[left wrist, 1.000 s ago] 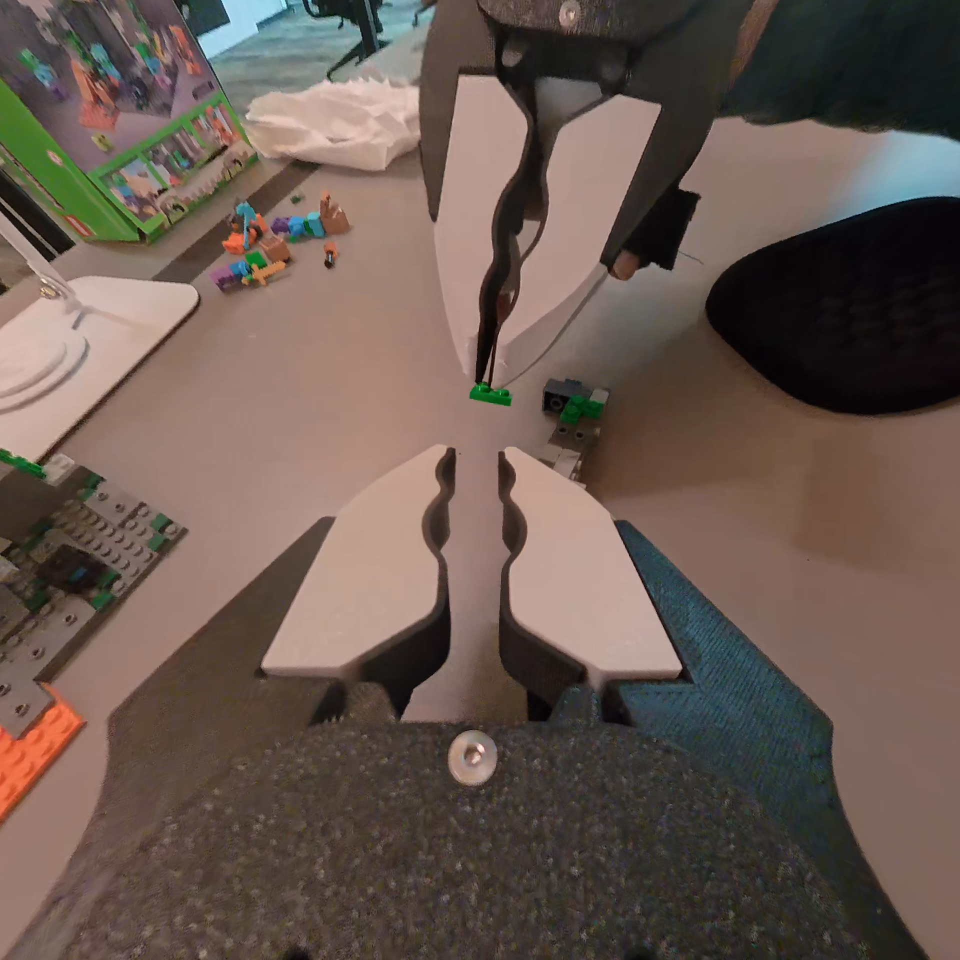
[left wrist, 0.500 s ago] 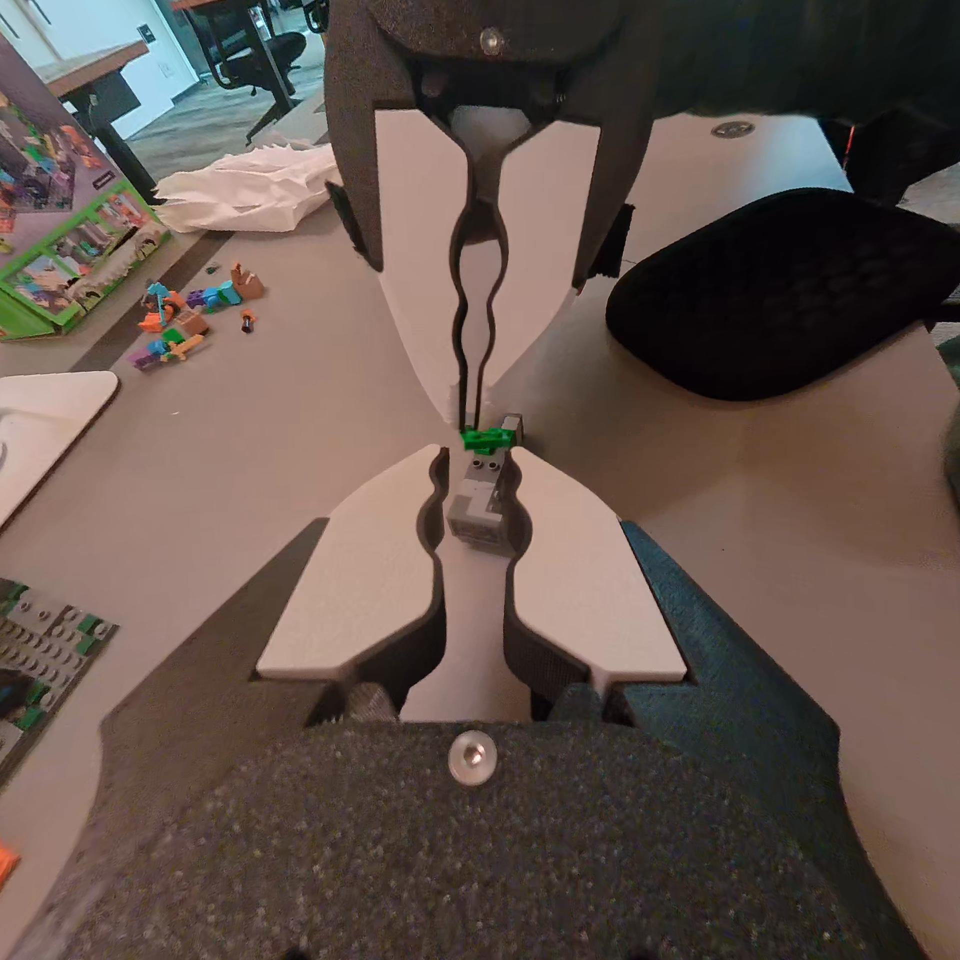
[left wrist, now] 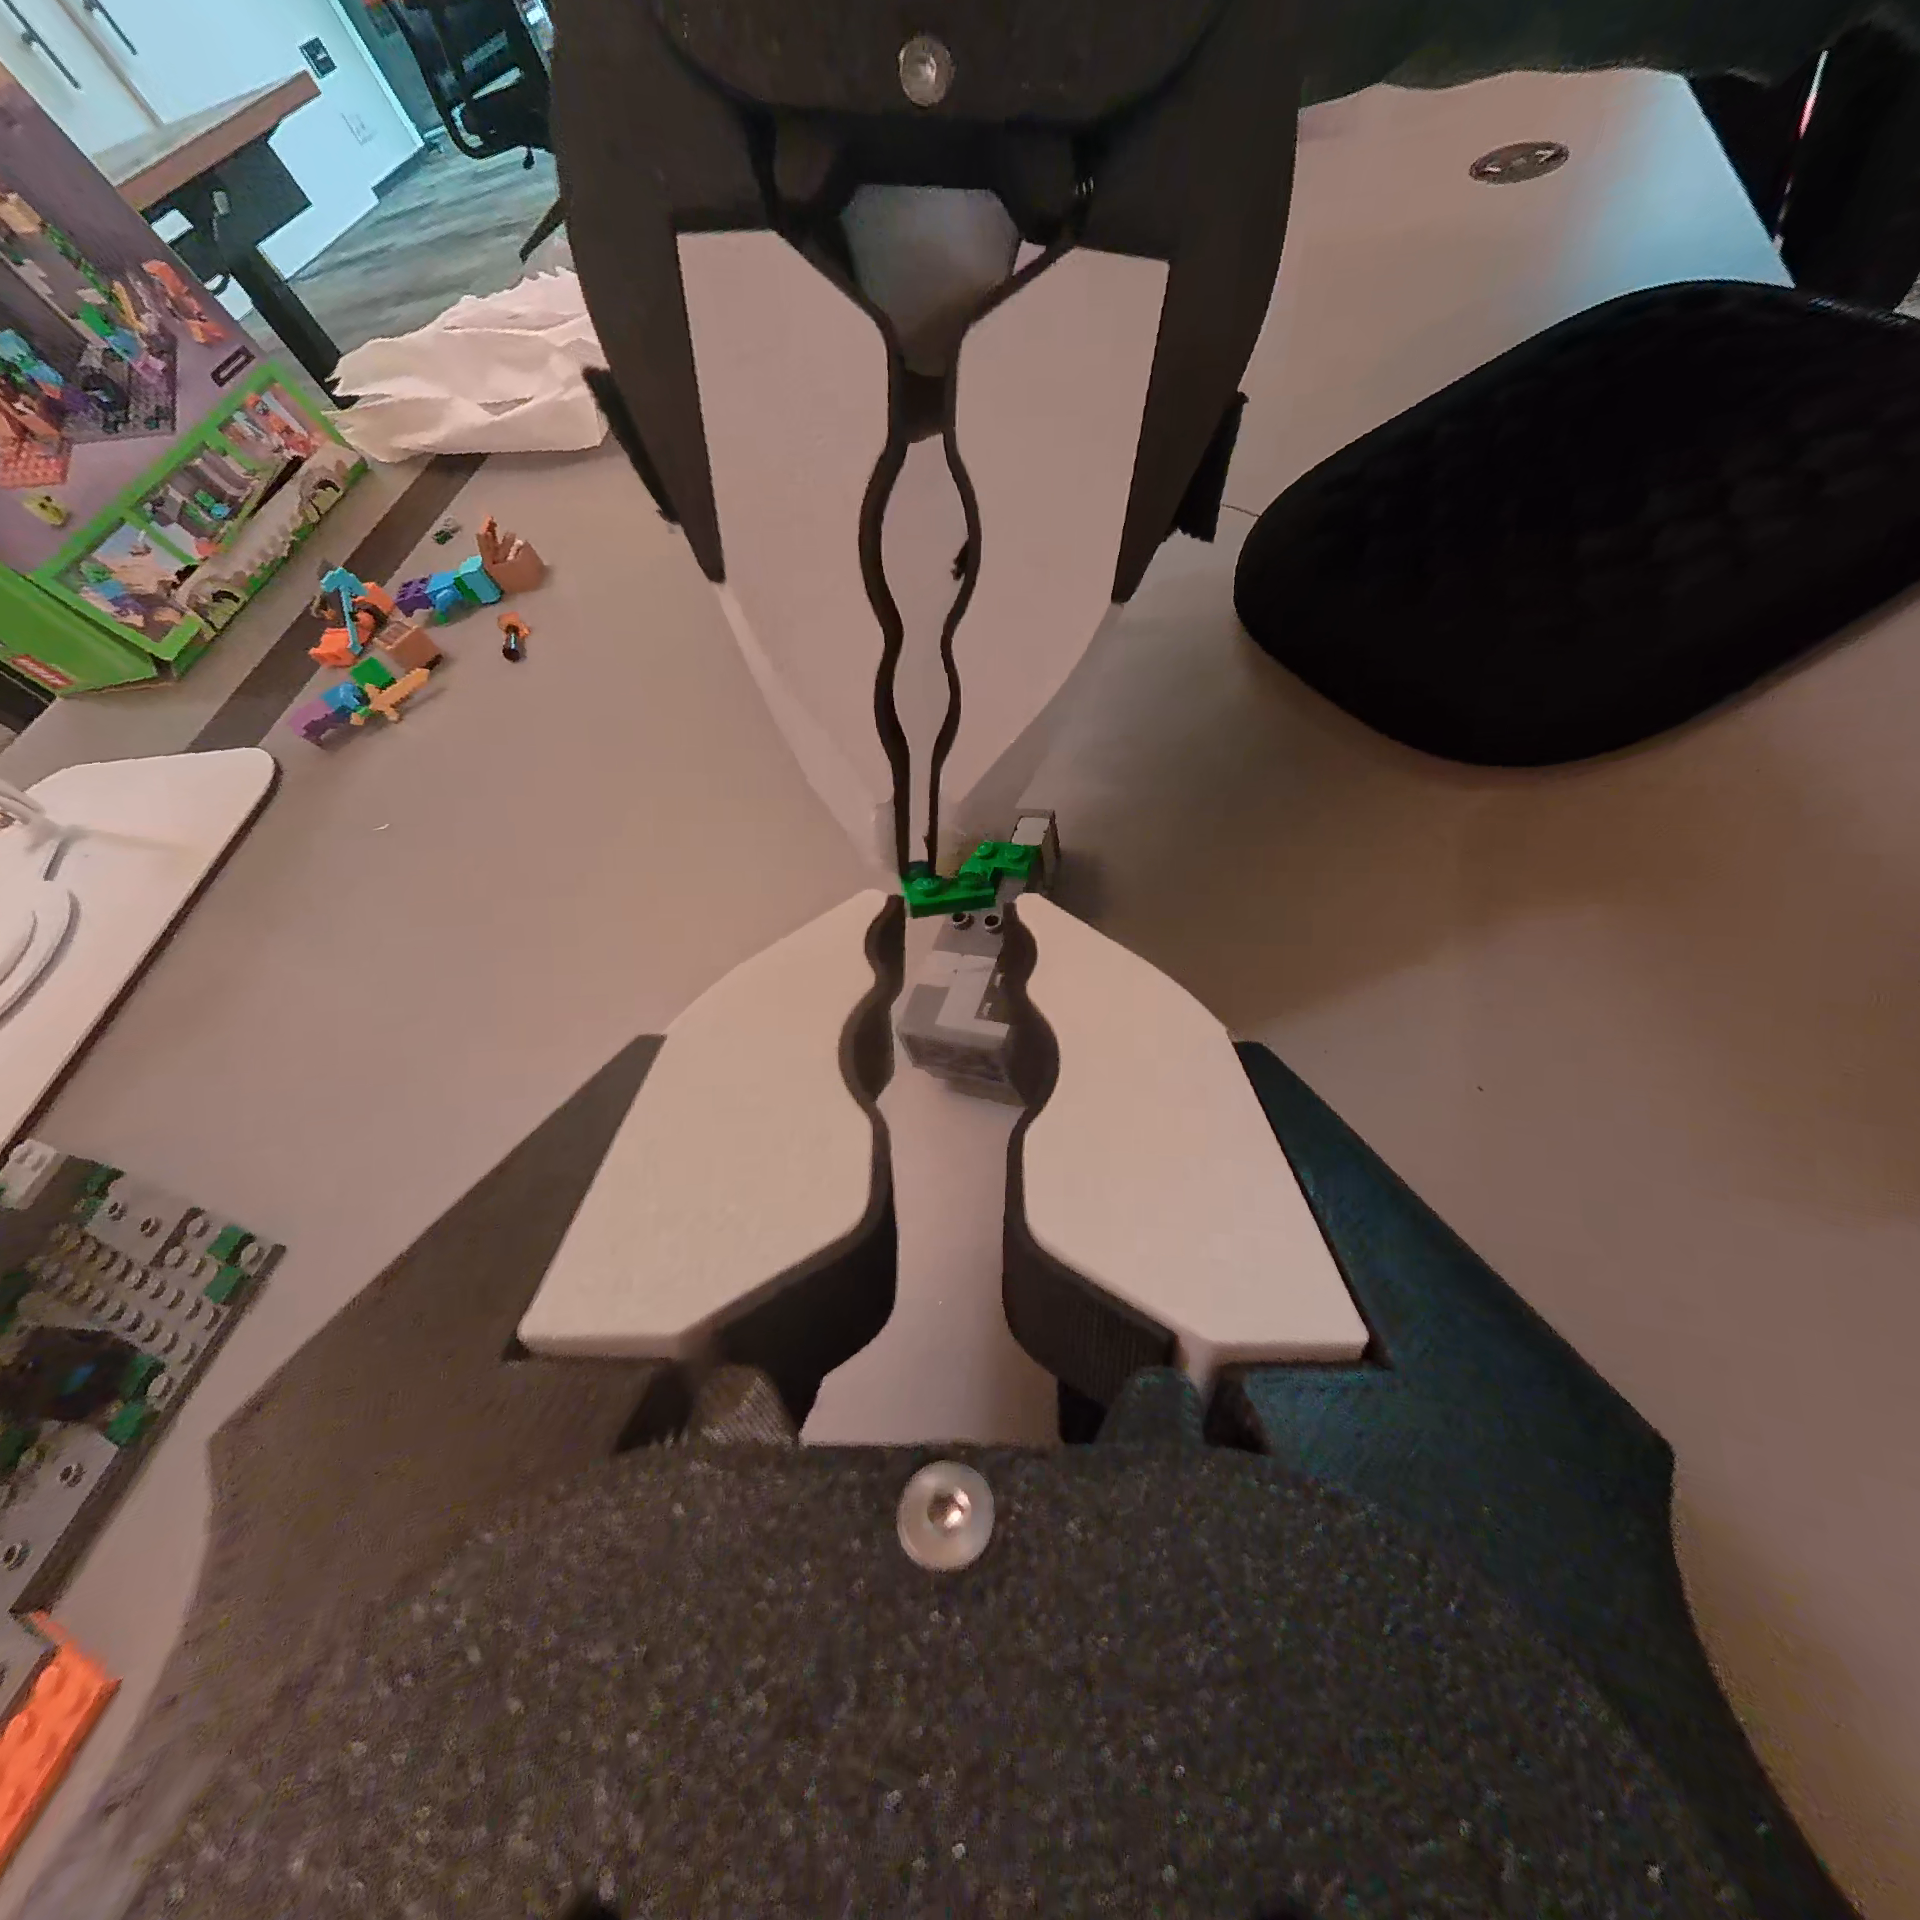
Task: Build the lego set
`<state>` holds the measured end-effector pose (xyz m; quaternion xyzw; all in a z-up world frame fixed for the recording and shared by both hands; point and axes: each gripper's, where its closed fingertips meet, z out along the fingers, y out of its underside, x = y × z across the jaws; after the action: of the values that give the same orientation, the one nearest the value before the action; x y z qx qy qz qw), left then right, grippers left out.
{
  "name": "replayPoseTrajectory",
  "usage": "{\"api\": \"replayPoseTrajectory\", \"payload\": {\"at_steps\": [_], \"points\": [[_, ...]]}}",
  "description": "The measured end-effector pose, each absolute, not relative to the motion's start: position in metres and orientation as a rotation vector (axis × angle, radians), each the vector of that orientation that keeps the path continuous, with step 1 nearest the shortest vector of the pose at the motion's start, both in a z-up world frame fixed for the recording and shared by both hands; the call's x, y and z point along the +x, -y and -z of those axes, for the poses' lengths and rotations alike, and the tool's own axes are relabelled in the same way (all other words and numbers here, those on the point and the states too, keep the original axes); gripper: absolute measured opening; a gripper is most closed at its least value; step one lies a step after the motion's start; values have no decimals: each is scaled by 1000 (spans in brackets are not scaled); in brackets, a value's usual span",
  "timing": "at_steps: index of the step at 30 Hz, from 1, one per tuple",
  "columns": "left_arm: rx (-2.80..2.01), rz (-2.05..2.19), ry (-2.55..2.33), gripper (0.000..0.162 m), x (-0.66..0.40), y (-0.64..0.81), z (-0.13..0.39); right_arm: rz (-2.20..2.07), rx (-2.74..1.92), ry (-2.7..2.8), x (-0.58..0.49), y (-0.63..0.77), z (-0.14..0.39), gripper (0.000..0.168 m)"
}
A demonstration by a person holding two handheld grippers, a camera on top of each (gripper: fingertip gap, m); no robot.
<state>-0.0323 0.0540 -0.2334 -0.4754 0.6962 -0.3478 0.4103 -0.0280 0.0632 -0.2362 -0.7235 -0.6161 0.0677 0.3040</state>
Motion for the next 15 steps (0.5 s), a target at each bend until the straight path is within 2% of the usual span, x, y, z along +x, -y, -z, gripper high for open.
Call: {"api": "replayPoseTrajectory", "payload": {"at_steps": [7,15], "points": [[-1195,861,-1762,16,-32,-53,235,-218,-1899,1682,-28,-56,239,3],[-1324,1118,-1794,16,-36,-38,237,-120,-1707,1948,-28,-43,238,3]]}}
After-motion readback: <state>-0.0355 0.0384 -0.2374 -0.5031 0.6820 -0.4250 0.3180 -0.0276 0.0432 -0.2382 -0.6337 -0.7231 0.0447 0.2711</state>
